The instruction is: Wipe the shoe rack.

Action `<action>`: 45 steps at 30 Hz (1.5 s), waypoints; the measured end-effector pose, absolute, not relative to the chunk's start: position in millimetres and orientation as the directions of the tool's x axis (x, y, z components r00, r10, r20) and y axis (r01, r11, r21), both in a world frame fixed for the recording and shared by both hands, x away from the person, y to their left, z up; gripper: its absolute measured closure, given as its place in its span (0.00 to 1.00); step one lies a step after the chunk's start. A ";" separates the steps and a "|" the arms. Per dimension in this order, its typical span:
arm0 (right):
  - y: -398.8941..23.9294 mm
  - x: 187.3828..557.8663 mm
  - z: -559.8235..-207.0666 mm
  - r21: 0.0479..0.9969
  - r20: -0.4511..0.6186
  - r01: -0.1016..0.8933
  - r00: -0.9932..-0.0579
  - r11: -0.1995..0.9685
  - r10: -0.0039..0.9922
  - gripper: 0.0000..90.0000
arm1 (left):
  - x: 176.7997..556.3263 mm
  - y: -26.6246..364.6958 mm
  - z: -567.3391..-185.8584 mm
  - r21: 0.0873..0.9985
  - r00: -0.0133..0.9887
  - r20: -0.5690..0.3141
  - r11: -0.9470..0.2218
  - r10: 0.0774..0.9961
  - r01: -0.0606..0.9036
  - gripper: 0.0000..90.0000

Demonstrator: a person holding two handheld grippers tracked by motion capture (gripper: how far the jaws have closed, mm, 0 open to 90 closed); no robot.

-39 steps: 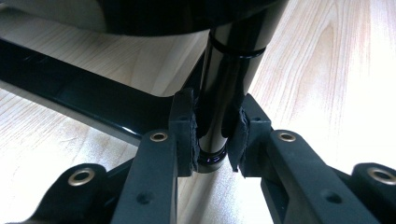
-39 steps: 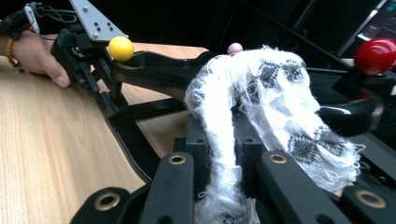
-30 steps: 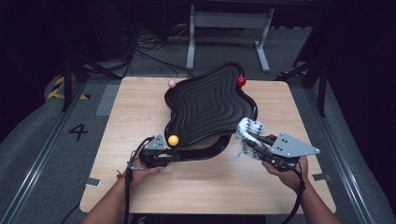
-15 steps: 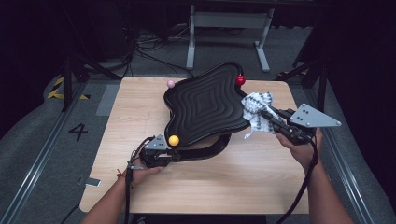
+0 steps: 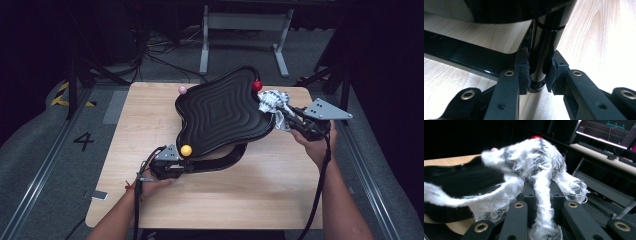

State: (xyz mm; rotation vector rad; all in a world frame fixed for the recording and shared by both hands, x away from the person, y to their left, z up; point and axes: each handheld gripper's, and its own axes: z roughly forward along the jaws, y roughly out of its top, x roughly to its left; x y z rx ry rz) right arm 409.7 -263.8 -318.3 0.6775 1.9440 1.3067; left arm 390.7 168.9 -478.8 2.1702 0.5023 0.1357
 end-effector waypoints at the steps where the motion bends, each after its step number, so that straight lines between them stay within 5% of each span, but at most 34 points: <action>1: -264.3 412.0 -320.3 0.934 -0.246 0.050 -0.627 0.354 0.739 0.89 | 390.7 168.9 -478.8 0.790 0.912 -0.083 -0.532 0.401 0.305 0.82; 9: -266.8 411.6 -335.3 0.927 -0.241 0.070 -0.643 0.369 0.727 0.89 | 390.0 168.5 -478.8 0.790 0.910 -0.080 -0.531 0.407 0.306 0.82; 19: -272.2 372.9 -332.3 0.940 -0.263 -0.027 -0.693 0.341 0.671 0.89 | 389.9 168.4 -478.9 0.790 0.908 -0.083 -0.528 0.411 0.311 0.81; 45: -210.4 334.5 -349.8 0.877 -0.356 -0.066 -0.755 0.476 0.551 0.89 | 387.3 160.4 -478.7 0.789 0.908 -0.080 -0.531 0.411 0.310 0.81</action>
